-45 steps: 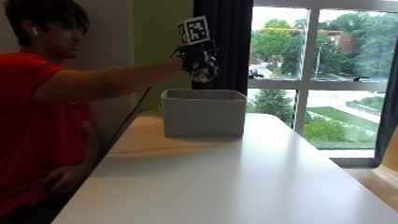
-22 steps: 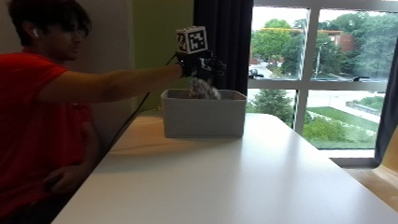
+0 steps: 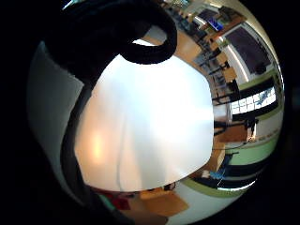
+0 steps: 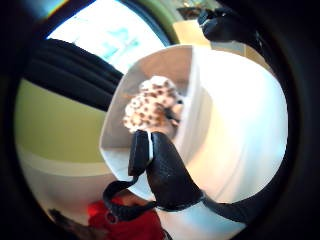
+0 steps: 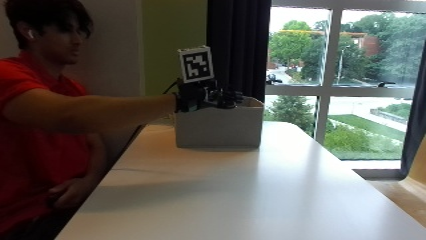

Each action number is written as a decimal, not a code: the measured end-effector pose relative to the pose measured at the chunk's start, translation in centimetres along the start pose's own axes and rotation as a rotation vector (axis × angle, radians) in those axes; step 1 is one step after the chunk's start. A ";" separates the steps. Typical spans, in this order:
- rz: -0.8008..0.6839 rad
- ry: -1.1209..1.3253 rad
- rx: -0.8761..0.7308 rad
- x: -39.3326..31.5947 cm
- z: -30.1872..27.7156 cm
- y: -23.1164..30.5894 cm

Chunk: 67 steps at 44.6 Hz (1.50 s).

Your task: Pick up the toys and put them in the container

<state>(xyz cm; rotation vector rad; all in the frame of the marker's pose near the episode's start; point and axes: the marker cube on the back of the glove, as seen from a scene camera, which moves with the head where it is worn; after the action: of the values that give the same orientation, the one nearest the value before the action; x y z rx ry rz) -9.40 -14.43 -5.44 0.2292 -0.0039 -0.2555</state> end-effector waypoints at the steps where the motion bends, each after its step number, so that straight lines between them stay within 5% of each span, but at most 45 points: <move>1: 0.016 -0.004 -0.010 1.1 0.2 0.6; 10: 0.174 0.099 -0.087 8.3 1.9 4.9; 22: 0.193 0.149 -0.092 11.6 2.9 8.8; 67: 0.249 0.029 0.102 9.9 2.2 10.1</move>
<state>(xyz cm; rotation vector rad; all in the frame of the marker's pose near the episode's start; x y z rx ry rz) 2.65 -7.91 -1.29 0.3307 -0.0172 -0.0037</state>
